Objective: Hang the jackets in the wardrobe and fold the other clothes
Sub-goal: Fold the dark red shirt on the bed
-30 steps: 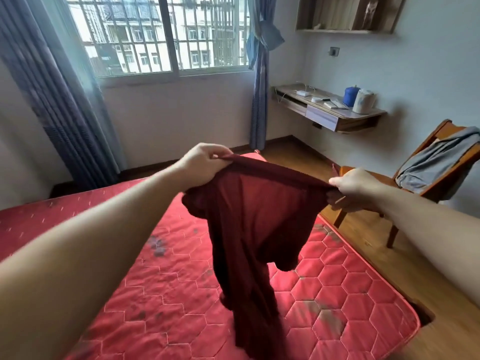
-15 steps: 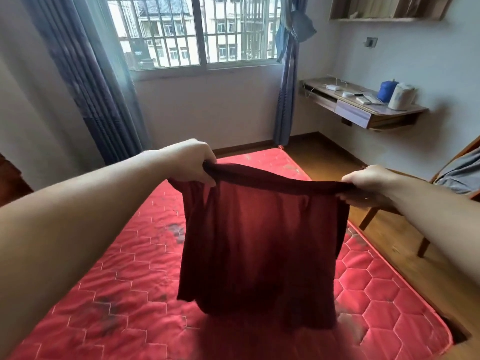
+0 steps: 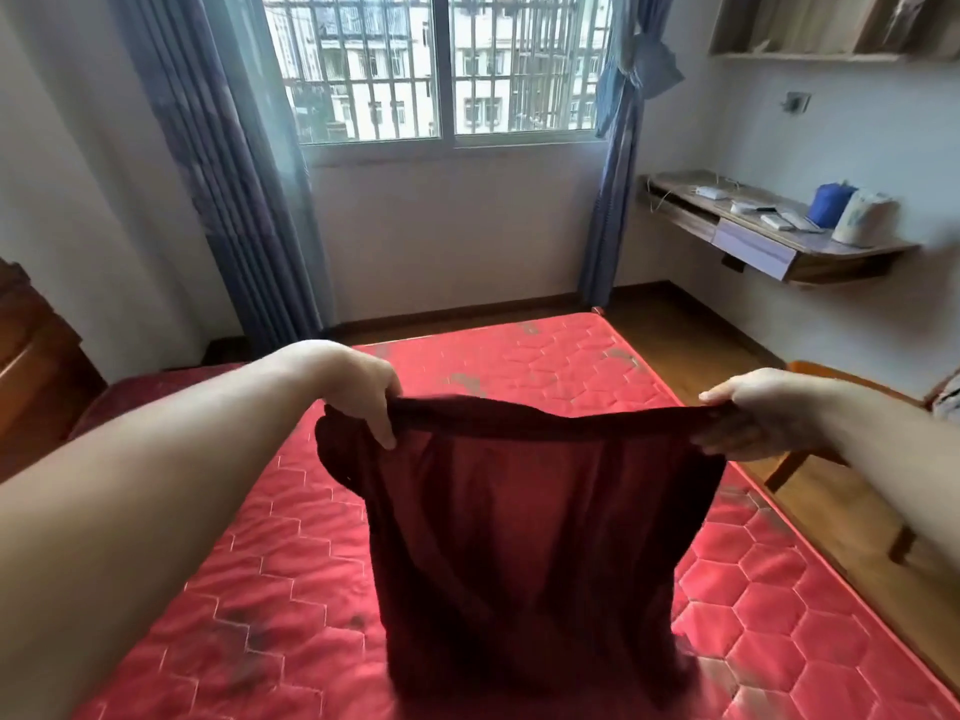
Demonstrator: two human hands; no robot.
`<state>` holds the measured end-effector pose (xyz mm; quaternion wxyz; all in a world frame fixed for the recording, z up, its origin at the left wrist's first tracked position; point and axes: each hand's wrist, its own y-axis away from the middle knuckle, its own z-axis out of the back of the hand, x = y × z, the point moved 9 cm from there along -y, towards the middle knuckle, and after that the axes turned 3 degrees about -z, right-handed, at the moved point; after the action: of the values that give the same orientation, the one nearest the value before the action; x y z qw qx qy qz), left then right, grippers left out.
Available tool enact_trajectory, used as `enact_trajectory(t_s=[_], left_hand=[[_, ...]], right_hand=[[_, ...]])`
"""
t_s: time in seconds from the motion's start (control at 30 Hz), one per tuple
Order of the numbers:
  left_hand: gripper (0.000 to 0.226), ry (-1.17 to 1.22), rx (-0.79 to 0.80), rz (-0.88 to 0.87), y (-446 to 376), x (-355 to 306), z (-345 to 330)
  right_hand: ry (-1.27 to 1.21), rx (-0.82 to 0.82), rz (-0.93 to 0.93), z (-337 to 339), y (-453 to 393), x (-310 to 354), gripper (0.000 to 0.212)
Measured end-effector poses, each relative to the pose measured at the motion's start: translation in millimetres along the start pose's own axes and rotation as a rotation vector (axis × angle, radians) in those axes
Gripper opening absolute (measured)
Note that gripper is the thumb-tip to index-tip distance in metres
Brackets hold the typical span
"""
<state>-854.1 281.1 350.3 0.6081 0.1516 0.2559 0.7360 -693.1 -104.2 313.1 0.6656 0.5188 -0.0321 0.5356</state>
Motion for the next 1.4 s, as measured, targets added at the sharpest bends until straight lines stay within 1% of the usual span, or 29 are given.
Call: enact_trajectory(t_s=[0.07,0.1,0.13,0.2,0.23,0.27,0.33,0.4,0.47,0.53,0.57,0.6,0.67,0.7,0.77,0.83,0.9,0.97,1.07,1.13,1.23,1.33,1.4], left_hand=[[0.017,-0.070,0.115,0.036,-18,11,-18],[0.020,-0.093,0.121,0.049,-30,17,-21],[0.021,-0.086,0.073,0.068,-41,23,-18],[0.015,0.048,-0.140,0.137,-58,41,6],[0.017,0.149,-0.273,0.168,-64,51,24],[0.024,0.246,-0.405,0.196,-67,62,43],[0.035,0.406,-0.671,0.273,-65,89,92],[0.032,0.518,-0.933,0.357,-50,116,153],[0.028,0.550,-1.155,0.372,-28,134,218],[0.023,0.554,-1.360,0.304,-1,142,280],[0.021,0.576,-1.450,0.242,13,144,306],[0.021,0.627,-1.516,0.147,26,144,325],[0.028,0.734,-1.558,-0.059,41,140,347],[0.031,0.745,-1.544,-0.111,42,139,349],[0.029,0.678,-1.470,-0.132,30,137,331],[0.018,0.525,-1.364,-0.149,4,129,290],[0.013,0.322,-1.205,-0.165,-31,114,230],[0.013,0.191,-0.985,-0.151,-77,105,155],[0.024,0.079,-0.708,-0.047,-139,108,25],[0.026,0.060,-0.575,-0.003,-174,110,-66],[0.026,0.060,-0.384,0.027,-209,107,-202],[0.029,0.034,-0.225,0.034,-225,104,-324],[0.032,0.015,-0.133,0.033,-225,102,-393]], right_hand=[[0.071,0.010,-0.068,-15,-22,-10,0.029],[0.101,0.002,-0.086,-21,-35,-12,0.030],[0.099,0.000,-0.091,-28,-47,-9,0.030],[0.001,-0.001,-0.055,-43,-72,12,0.029],[-0.099,-0.008,-0.026,-46,-84,29,0.030],[-0.202,-0.002,0.014,-48,-94,53,0.031],[-0.358,0.027,0.121,-47,-102,115,0.030],[-0.463,0.015,0.269,-34,-99,189,0.027],[-0.523,-0.087,0.442,-5,-88,264,0.025],[-0.553,-0.260,0.634,35,-64,332,0.030],[-0.565,-0.339,0.719,52,-48,358,0.033],[-0.575,-0.392,0.793,66,-35,379,0.033],[-0.610,-0.429,0.881,82,-24,396,0.030],[-0.598,-0.430,0.901,84,-26,394,0.031],[-0.484,-0.430,0.863,76,-47,369,0.033],[-0.421,-0.405,0.760,57,-81,316,0.035],[-0.367,-0.326,0.628,26,-118,251,0.028],[-0.252,-0.274,0.488,-8,-160,181,0.026],[-0.110,-0.235,0.345,-60,-220,83,0.032],[-0.028,-0.203,0.259,-102,-255,20,0.033],[0.108,-0.172,0.161,-165,-287,-77,0.036],[0.183,-0.097,0.072,-222,-301,-166,0.037],[0.243,-0.053,0.023,-252,-305,-219,0.037]])
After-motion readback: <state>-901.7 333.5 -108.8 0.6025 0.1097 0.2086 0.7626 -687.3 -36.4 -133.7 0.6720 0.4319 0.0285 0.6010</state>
